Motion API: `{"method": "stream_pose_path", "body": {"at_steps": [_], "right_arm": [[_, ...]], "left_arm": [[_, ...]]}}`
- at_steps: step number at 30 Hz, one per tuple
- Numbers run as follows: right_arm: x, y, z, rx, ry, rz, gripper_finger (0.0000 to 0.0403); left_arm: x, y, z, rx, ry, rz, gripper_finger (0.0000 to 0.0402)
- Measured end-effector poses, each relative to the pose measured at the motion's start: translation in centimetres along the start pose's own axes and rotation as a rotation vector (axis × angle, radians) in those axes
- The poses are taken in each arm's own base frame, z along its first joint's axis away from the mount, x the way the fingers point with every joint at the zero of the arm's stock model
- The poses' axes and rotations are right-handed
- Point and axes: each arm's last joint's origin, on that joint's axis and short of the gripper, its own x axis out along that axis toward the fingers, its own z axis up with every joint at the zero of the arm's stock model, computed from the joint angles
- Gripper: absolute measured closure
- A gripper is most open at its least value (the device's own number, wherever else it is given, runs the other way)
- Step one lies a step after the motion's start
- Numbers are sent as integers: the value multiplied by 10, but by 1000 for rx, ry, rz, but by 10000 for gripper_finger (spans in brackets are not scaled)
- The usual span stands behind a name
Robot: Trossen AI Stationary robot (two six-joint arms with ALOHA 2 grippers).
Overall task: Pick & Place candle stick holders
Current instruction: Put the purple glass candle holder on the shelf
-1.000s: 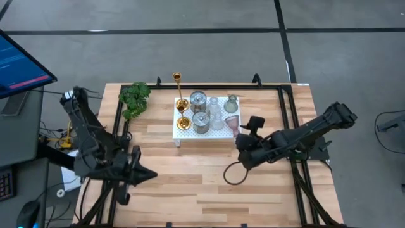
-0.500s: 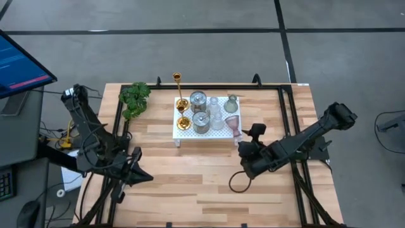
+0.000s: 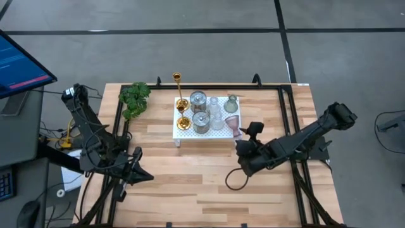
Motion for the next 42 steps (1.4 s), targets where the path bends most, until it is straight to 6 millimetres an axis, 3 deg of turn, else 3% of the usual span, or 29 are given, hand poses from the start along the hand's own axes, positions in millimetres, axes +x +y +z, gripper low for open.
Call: {"method": "stream_pose_path", "body": {"at_steps": [17, 28, 42], "right_arm": [[19, -10, 2, -45, 76, 60, 253], [19, -10, 2, -58, 84, 82, 387], [1, -32, 16, -26, 159, 137, 400]], "left_arm": [[0, 0, 2, -14, -13, -3, 397], [0, -1, 2, -18, -19, -4, 396], [0, -2, 8, -49, -62, -12, 397]]}}
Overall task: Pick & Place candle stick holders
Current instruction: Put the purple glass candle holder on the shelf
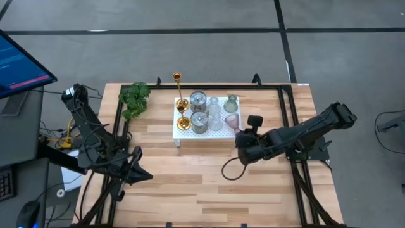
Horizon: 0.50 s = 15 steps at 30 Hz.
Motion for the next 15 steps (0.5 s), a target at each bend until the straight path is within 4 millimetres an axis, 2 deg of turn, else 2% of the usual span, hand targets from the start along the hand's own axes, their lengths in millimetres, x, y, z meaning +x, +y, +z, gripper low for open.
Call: {"method": "stream_pose_path", "body": {"at_steps": [5, 10, 15], "right_arm": [[-27, -22, 11, 30, 50, 98, 401], [-53, -48, 26, 68, 20, 191, 402], [-59, -76, 30, 135, 84, 352, 402]], "left_arm": [[0, -1, 5, -5, -39, -7, 397], [0, -1, 8, -24, -63, -11, 397], [0, -2, 11, -45, -81, -15, 397]]}}
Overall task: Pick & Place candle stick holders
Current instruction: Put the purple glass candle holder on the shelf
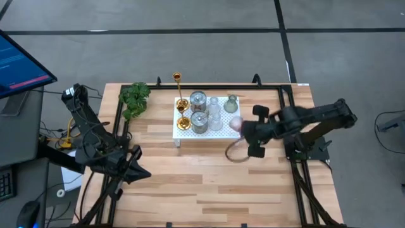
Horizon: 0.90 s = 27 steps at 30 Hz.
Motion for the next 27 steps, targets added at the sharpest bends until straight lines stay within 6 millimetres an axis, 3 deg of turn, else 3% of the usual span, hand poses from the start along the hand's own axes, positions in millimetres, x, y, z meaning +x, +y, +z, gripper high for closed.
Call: {"method": "stream_pose_path", "body": {"at_steps": [7, 14, 23, 27], "right_arm": [[-7, -35, 15, 47, 12, 286, 403], [5, -75, 16, 140, 69, 381, 403], [44, -92, 27, 109, 174, 453, 403], [50, -97, 28, 85, 184, 475, 403]], "left_arm": [[0, 0, 3, -24, -21, -3, 397], [0, -1, 5, -44, -35, -5, 398], [0, -1, 6, -61, -47, -8, 398], [0, -1, 6, -64, -49, -7, 398]]}}
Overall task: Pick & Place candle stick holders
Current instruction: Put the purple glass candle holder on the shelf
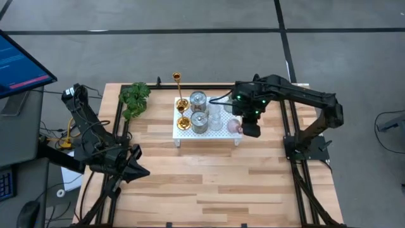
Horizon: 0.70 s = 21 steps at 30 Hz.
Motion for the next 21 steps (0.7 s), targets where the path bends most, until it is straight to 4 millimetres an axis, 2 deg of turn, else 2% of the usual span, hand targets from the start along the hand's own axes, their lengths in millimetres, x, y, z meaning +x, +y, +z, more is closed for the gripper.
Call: {"method": "stream_pose_path", "body": {"at_steps": [7, 21], "right_arm": [[6, -20, 2, 26, 39, 63, 403], [8, -31, 2, 35, 57, 91, 403]], "left_arm": [[0, 0, 1, -5, -8, -1, 398], [0, 0, 2, -12, -17, -3, 397]]}}
